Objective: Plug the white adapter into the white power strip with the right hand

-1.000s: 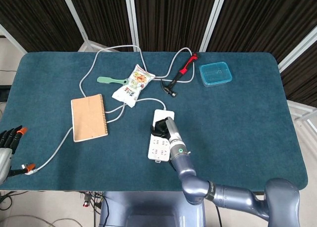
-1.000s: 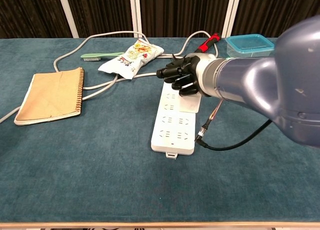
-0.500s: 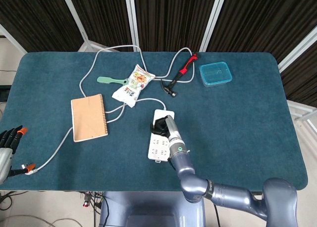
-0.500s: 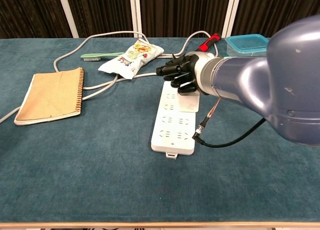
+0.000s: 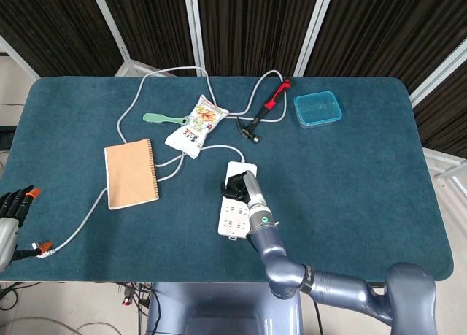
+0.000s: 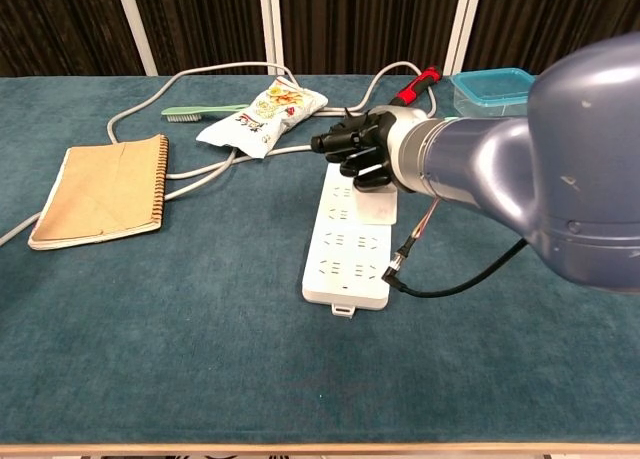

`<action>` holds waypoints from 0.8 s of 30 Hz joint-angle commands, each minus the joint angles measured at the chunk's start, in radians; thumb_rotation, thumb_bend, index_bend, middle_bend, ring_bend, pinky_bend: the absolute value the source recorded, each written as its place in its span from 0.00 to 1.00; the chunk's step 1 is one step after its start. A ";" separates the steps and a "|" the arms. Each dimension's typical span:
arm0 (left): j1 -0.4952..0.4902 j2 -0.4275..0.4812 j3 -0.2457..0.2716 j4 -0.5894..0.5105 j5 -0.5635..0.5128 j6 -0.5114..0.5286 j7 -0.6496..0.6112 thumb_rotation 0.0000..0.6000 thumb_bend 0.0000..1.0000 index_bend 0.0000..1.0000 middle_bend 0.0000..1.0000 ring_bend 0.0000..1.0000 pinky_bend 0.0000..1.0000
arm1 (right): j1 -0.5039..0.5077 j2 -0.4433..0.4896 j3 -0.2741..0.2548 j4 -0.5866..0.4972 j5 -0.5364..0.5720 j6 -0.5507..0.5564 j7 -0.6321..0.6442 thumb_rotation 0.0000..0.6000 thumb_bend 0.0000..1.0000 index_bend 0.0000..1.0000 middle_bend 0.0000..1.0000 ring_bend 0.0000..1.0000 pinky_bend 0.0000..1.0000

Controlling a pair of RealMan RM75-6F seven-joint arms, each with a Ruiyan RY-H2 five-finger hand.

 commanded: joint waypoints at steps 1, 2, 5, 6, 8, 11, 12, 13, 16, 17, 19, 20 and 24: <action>0.000 0.000 0.000 0.000 0.000 0.001 0.000 1.00 0.00 0.00 0.00 0.00 0.00 | 0.000 -0.001 0.002 0.003 0.004 0.000 0.000 1.00 0.58 1.00 0.87 0.86 0.77; 0.000 0.000 0.000 0.000 0.000 0.001 -0.001 1.00 0.00 0.00 0.00 0.00 0.00 | 0.000 0.000 0.004 0.004 0.007 -0.001 0.000 1.00 0.58 1.00 0.87 0.86 0.77; 0.000 0.001 0.000 0.000 0.000 0.000 -0.001 1.00 0.00 0.00 0.00 0.00 0.00 | 0.000 0.001 0.006 0.007 0.012 -0.003 -0.002 1.00 0.58 1.00 0.87 0.86 0.77; 0.000 0.001 0.000 0.000 0.000 0.000 -0.002 1.00 0.00 0.00 0.00 0.00 0.00 | 0.001 0.001 0.006 0.008 0.012 -0.003 -0.003 1.00 0.58 1.00 0.87 0.86 0.77; 0.000 0.001 0.000 0.000 0.000 0.000 -0.002 1.00 0.00 0.00 0.00 0.00 0.00 | -0.001 0.000 0.006 0.011 0.016 -0.004 -0.001 1.00 0.58 1.00 0.87 0.86 0.77; 0.001 0.001 0.000 -0.001 0.000 0.001 -0.002 1.00 0.00 0.00 0.00 0.00 0.00 | -0.001 0.003 0.008 0.006 0.008 -0.003 -0.001 1.00 0.58 1.00 0.87 0.86 0.77; 0.001 0.001 0.000 -0.001 0.000 0.001 -0.002 1.00 0.00 0.00 0.00 0.00 0.00 | 0.000 0.006 0.009 0.000 0.000 -0.001 -0.003 1.00 0.58 1.00 0.87 0.86 0.77; 0.001 0.001 0.000 -0.001 0.000 0.001 -0.002 1.00 0.00 0.00 0.00 0.00 0.00 | 0.000 0.008 0.010 -0.005 -0.005 0.001 -0.004 1.00 0.58 1.00 0.87 0.86 0.77; 0.001 0.001 0.000 -0.001 -0.001 0.001 -0.002 1.00 0.00 0.00 0.00 0.00 0.00 | 0.003 0.025 0.018 -0.040 -0.035 0.019 -0.013 1.00 0.58 1.00 0.87 0.86 0.76; 0.001 0.001 0.000 -0.001 -0.001 0.001 -0.002 1.00 0.00 0.00 0.00 0.00 0.00 | 0.004 0.033 0.022 -0.057 -0.047 0.029 -0.019 1.00 0.58 1.00 0.87 0.86 0.75; 0.002 0.001 0.000 0.000 -0.001 0.003 -0.001 1.00 0.00 0.00 0.00 0.00 0.00 | 0.004 0.050 0.026 -0.086 -0.066 0.048 -0.030 1.00 0.58 0.94 0.86 0.81 0.63; 0.002 0.001 0.000 0.000 -0.001 0.004 0.000 1.00 0.00 0.00 0.00 0.00 0.00 | 0.004 0.064 0.026 -0.107 -0.088 0.064 -0.042 1.00 0.58 0.91 0.84 0.78 0.60; 0.004 0.001 0.000 0.000 -0.001 0.008 0.000 1.00 0.00 0.00 0.00 0.00 0.00 | -0.018 0.150 -0.012 -0.197 -0.199 0.119 -0.110 1.00 0.58 0.57 0.54 0.49 0.32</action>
